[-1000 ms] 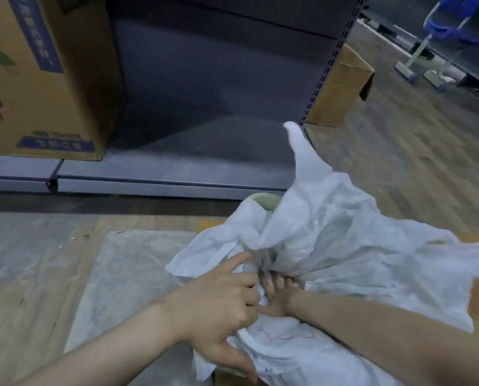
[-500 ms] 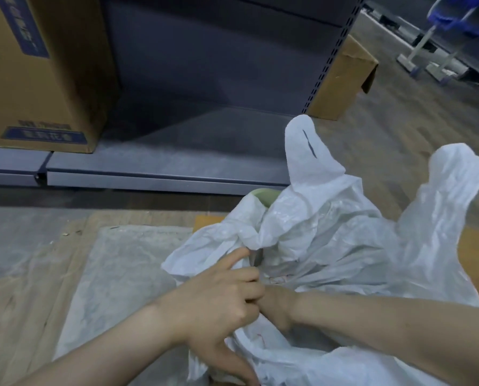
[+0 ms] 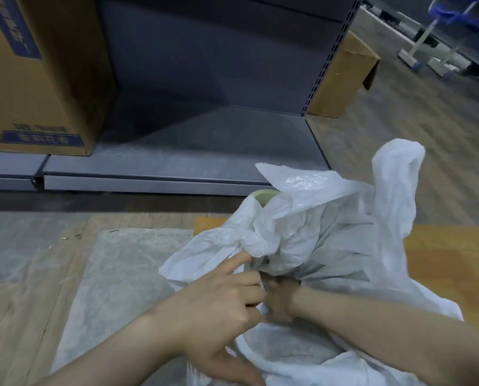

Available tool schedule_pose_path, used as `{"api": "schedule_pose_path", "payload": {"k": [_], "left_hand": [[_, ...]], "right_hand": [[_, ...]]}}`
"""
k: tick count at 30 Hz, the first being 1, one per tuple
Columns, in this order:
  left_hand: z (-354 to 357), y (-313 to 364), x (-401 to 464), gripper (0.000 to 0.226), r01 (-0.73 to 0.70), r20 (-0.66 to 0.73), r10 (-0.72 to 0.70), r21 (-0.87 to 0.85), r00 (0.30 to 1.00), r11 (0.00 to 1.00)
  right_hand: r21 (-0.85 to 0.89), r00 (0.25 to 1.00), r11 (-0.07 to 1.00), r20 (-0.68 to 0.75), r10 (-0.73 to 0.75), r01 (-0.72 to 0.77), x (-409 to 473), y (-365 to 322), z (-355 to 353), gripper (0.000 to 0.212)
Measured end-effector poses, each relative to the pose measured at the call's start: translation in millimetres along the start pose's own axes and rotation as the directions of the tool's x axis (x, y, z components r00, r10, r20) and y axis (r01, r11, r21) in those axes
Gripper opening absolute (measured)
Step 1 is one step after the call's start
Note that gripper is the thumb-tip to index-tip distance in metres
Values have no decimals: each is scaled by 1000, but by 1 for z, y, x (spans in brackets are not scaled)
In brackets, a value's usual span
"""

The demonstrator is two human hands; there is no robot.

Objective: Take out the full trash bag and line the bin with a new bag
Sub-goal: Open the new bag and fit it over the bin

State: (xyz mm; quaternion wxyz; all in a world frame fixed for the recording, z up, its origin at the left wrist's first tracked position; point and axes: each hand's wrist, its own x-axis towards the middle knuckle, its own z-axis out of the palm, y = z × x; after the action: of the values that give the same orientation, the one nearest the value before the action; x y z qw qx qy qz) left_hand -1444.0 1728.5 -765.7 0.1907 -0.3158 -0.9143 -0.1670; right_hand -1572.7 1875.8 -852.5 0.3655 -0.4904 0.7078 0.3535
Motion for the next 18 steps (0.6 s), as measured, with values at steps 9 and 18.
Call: {"api": "schedule_pose_path", "payload": {"k": [9, 18], "left_hand": [[4, 27, 10, 53, -32, 142, 5, 184, 990, 982], [5, 38, 15, 14, -16, 382, -35, 129, 923, 992]], "right_hand": [[128, 837, 968, -535, -116, 216, -179, 67, -29, 64], [433, 554, 845, -806, 207, 313, -178, 62, 114, 117]]}}
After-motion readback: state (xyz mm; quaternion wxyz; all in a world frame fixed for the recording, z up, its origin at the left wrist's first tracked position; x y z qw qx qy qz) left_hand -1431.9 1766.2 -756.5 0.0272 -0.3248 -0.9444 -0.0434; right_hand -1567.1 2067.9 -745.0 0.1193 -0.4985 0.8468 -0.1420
